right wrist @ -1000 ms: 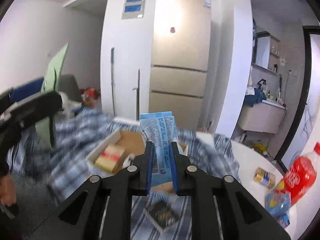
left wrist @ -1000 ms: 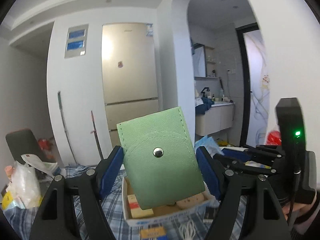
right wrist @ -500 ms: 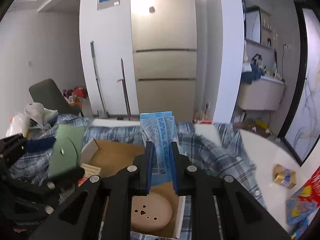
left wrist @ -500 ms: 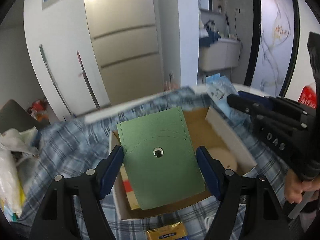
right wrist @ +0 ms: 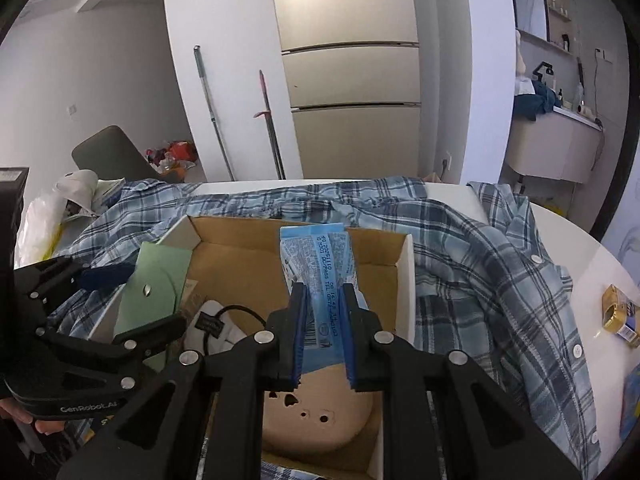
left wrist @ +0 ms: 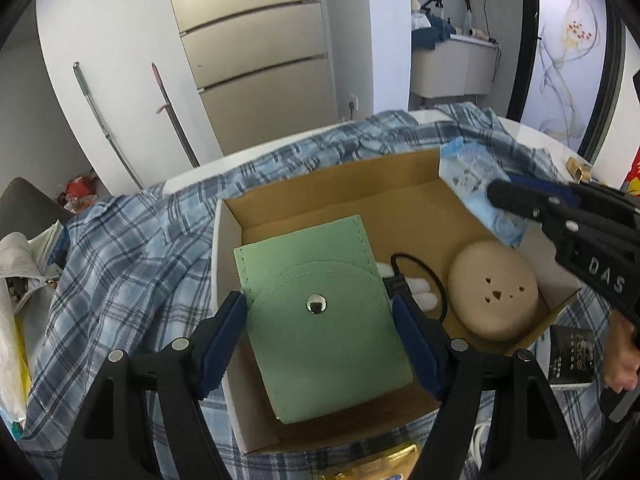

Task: Organize soft objects
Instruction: 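Carry the green pouch and blue packet over the box and lower them inside, then open both grippers to release the pouch and packet and withdraw, then move the left gripper to the blue-and-gold cigarette pack and grasp it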

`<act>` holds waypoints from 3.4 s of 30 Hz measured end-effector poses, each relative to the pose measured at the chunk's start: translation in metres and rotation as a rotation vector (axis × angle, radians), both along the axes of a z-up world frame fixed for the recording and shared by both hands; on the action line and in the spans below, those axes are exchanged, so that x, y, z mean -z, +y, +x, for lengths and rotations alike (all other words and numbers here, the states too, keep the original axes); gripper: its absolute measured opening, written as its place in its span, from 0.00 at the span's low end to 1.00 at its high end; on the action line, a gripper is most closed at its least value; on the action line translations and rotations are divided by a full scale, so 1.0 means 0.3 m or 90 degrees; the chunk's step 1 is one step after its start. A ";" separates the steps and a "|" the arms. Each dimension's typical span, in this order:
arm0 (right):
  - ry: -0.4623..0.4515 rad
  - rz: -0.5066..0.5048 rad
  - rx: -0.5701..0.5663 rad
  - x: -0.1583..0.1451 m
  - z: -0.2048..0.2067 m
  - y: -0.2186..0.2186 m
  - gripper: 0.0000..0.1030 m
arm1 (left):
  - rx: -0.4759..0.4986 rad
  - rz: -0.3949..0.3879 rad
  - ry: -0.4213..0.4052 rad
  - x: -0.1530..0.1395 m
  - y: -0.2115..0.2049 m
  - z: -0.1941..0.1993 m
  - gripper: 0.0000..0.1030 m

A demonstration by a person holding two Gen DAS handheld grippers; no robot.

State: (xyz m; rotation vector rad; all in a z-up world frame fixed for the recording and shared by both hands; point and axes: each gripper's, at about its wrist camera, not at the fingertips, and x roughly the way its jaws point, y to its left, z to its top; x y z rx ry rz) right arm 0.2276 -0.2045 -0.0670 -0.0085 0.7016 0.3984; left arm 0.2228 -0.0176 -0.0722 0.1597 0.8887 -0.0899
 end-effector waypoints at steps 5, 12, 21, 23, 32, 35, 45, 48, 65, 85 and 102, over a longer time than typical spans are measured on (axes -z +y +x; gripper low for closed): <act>0.011 -0.008 0.015 0.020 0.022 -0.006 0.15 | 0.003 0.009 0.005 0.013 -0.008 -0.009 0.82; 0.034 -0.014 0.019 0.059 0.063 -0.008 0.15 | 0.005 0.009 -0.052 -0.029 -0.026 -0.040 0.85; 0.045 -0.024 0.038 0.063 0.072 -0.020 0.46 | 0.017 -0.004 -0.196 -0.153 -0.052 -0.142 0.86; 0.038 -0.001 0.033 0.045 0.059 -0.030 0.52 | 0.018 -0.018 -0.226 -0.191 -0.053 -0.170 0.86; -0.041 0.037 0.031 -0.158 -0.078 -0.074 0.55 | -0.002 -0.054 -0.325 -0.377 -0.047 -0.294 0.86; -0.067 0.058 0.027 -0.234 -0.157 -0.101 0.56 | -0.005 -0.068 -0.354 -0.429 -0.043 -0.367 0.86; -0.153 0.080 0.010 -0.332 -0.438 -0.167 0.59 | -0.007 -0.110 -0.441 -0.482 -0.048 -0.654 1.00; -0.186 0.064 0.008 -0.311 -0.494 -0.171 0.64 | -0.007 -0.116 -0.462 -0.465 -0.046 -0.713 1.00; -0.215 0.038 0.071 -0.137 -0.509 -0.211 1.00 | -0.072 -0.100 -0.423 -0.221 -0.010 -0.653 1.00; -0.168 -0.017 0.018 -0.104 -0.488 -0.142 1.00 | -0.101 -0.135 -0.021 0.007 0.033 -0.408 0.88; -0.113 -0.042 0.004 -0.065 -0.446 -0.115 0.99 | -0.092 -0.114 0.088 0.099 0.017 -0.344 0.55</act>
